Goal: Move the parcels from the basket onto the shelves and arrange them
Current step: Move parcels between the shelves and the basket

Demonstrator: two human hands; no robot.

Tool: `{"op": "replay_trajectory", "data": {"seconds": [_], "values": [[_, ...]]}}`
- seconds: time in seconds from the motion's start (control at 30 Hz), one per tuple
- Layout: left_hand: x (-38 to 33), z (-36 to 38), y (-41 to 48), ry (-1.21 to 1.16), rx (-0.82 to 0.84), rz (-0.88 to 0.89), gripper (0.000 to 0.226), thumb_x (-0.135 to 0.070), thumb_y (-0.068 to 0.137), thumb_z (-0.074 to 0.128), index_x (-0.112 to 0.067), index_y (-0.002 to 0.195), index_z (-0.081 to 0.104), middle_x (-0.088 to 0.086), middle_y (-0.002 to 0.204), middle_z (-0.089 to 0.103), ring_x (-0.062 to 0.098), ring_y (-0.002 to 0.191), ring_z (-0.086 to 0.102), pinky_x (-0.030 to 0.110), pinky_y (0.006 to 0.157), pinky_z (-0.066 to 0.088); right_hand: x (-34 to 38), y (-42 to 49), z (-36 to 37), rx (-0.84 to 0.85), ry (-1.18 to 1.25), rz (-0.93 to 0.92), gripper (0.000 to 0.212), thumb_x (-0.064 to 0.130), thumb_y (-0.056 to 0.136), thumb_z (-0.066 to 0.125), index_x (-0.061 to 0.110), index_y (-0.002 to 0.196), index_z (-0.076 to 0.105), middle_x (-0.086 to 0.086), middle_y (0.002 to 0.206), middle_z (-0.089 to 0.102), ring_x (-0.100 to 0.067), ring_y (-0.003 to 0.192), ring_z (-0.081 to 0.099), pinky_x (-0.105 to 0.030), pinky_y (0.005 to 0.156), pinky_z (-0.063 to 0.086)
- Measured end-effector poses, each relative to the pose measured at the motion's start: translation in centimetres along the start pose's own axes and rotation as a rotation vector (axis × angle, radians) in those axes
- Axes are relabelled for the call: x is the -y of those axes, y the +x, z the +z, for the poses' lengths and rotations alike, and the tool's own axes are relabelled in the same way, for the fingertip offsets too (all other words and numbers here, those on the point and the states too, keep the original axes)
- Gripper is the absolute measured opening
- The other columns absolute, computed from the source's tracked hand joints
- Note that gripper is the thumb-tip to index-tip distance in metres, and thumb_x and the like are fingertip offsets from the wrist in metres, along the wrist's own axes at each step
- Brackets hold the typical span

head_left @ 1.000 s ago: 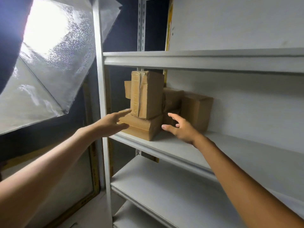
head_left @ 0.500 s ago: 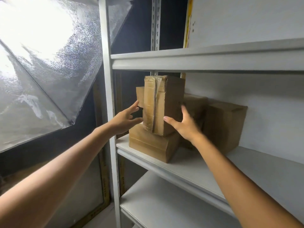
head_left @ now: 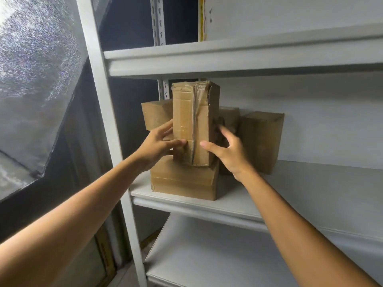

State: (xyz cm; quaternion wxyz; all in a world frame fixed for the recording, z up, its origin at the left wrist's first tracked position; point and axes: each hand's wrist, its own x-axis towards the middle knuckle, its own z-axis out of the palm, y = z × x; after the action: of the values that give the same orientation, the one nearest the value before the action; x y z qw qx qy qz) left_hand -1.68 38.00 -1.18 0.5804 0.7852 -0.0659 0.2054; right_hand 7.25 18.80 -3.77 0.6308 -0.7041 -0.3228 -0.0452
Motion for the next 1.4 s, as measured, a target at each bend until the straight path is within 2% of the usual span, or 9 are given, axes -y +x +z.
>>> {"op": "replay_trajectory", "data": {"seconds": [0.2,0.33,0.43,0.5,0.6,0.8,1.07,1.2,1.4], "values": [[-1.1,3.5,-0.8,0.063,-0.002,0.077,0.074,-0.027,0.077,0.072,-0.023,0.144,0.041,-0.002,0.131,0.059,0.013,0.105,0.066,0.025,0.083,0.056,-0.3,-1.1,-3.6,-0.008,0.017,-0.017,0.082,0.032,0.080,0.077,0.015,0.149,0.035,0.002,0.150,0.041,0.001,0.125,0.033,-0.018,0.100,0.027],[-2.0,8.4,-0.6,0.090,-0.005,0.129,0.076,-0.033,0.078,0.076,-0.028,0.145,0.040,-0.013,0.136,0.050,0.006,0.111,0.060,0.025,0.094,0.050,-0.6,-2.9,-8.0,-0.002,0.082,-0.004,0.044,0.021,0.084,0.073,0.036,0.121,0.055,0.043,0.101,0.057,0.034,0.090,0.046,0.008,0.071,0.035],[-3.3,12.2,-0.2,0.138,0.054,0.134,0.085,-0.051,0.066,0.074,-0.037,0.142,0.039,-0.005,0.144,0.041,0.016,0.124,0.050,0.036,0.100,0.043,-0.9,-4.7,-12.0,-0.034,0.135,0.003,0.031,0.017,0.087,0.071,0.036,0.108,0.060,0.033,0.097,0.068,0.019,0.095,0.060,-0.003,0.078,0.047],[-4.0,15.1,0.0,0.117,0.132,0.127,0.082,-0.050,0.066,0.075,-0.045,0.139,0.037,-0.003,0.145,0.042,0.015,0.125,0.051,0.035,0.100,0.045,-1.2,-6.1,-14.9,-0.009,0.149,0.035,0.036,0.021,0.089,0.068,0.031,0.123,0.060,0.016,0.113,0.070,-0.002,0.104,0.066,-0.020,0.082,0.055],[-4.5,20.1,-0.2,0.060,0.201,0.142,0.069,-0.038,0.080,0.071,-0.047,0.138,0.034,-0.007,0.139,0.049,0.002,0.113,0.059,0.026,0.092,0.053,-0.8,-8.4,-19.8,0.004,0.110,0.059,0.050,0.025,0.091,0.066,0.033,0.137,0.051,0.018,0.124,0.062,0.005,0.101,0.063,-0.012,0.067,0.053],[-5.4,31.2,-0.6,-0.069,0.360,0.130,0.080,-0.020,0.077,0.074,-0.033,0.145,0.035,-0.006,0.135,0.055,0.012,0.118,0.058,0.030,0.094,0.052,-1.2,-14.9,-29.8,-0.194,0.004,0.150,0.055,0.015,0.090,0.067,0.025,0.142,0.050,0.002,0.134,0.060,-0.022,0.122,0.057,-0.052,0.101,0.048],[-6.1,48.0,-1.6,-0.153,0.421,0.156,0.082,-0.024,0.073,0.080,-0.029,0.145,0.040,-0.007,0.131,0.057,0.016,0.116,0.057,0.027,0.088,0.055,-1.4,-23.6,-40.2,-0.539,-0.227,0.190,0.055,0.015,0.089,0.067,0.025,0.141,0.050,0.001,0.129,0.062,-0.022,0.120,0.058,-0.048,0.101,0.050],[-7.3,55.8,-2.4,-0.205,0.499,0.231,0.080,-0.024,0.077,0.078,-0.029,0.146,0.037,-0.010,0.132,0.056,0.006,0.109,0.058,0.004,0.077,0.046,-1.0,-27.6,-44.5,-0.676,-0.323,0.204,0.071,0.033,0.076,0.081,0.036,0.137,0.046,0.017,0.121,0.063,-0.002,0.108,0.060,-0.024,0.090,0.053],[-8.9,65.1,-3.8,-0.384,0.825,0.304,0.081,-0.007,0.080,0.073,-0.026,0.146,0.031,-0.010,0.141,0.047,0.011,0.128,0.045,0.016,0.099,0.044,-0.7,-32.8,-49.7,-0.922,-0.537,0.256,0.100,0.035,0.065,0.087,0.036,0.145,0.027,0.031,0.118,0.051,0.011,0.104,0.051,-0.013,0.085,0.042]]}}
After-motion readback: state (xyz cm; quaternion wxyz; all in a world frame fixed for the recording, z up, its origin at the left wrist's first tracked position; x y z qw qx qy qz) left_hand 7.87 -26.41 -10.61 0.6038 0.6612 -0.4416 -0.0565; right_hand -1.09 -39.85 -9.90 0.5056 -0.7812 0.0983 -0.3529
